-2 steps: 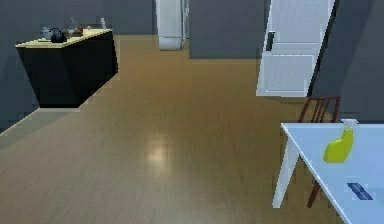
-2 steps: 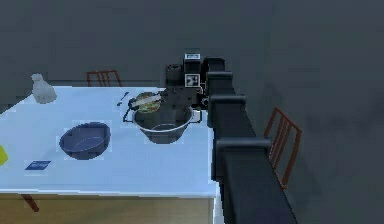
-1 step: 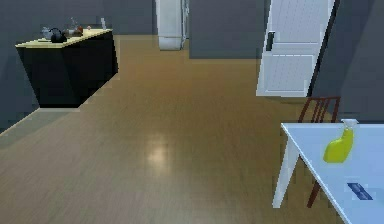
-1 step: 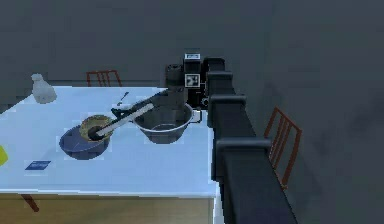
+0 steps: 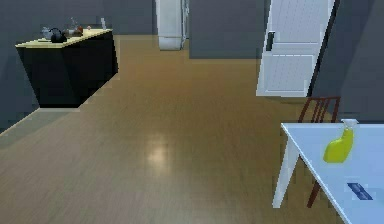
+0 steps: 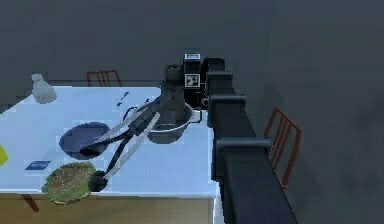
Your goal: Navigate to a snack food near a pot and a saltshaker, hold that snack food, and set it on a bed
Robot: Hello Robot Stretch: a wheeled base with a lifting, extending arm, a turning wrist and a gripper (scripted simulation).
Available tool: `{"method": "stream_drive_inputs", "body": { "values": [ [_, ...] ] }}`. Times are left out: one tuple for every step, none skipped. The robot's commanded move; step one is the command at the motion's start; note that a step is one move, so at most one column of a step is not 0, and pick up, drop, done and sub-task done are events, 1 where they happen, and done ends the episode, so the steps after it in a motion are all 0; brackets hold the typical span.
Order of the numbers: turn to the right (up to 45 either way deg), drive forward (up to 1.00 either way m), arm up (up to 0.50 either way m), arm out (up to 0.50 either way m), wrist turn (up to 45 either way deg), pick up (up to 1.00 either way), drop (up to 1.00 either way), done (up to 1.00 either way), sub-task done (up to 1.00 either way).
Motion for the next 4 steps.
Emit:
{"method": "stream_drive_inputs", "body": {
  "values": [
    [0.0,0.0,0.0,0.0,-6.0,0.0,0.0,0.0,0.0],
    [0.0,0.0,0.0,-0.3,0.0,0.0,0.0,0.0,0.0],
    [0.0,1.0,0.0,0.0,0.0,0.0,0.0,0.0,0.0],
    [3.0,0.0,0.0,0.0,0.0,0.0,0.0,0.0,0.0]
  ]
}}
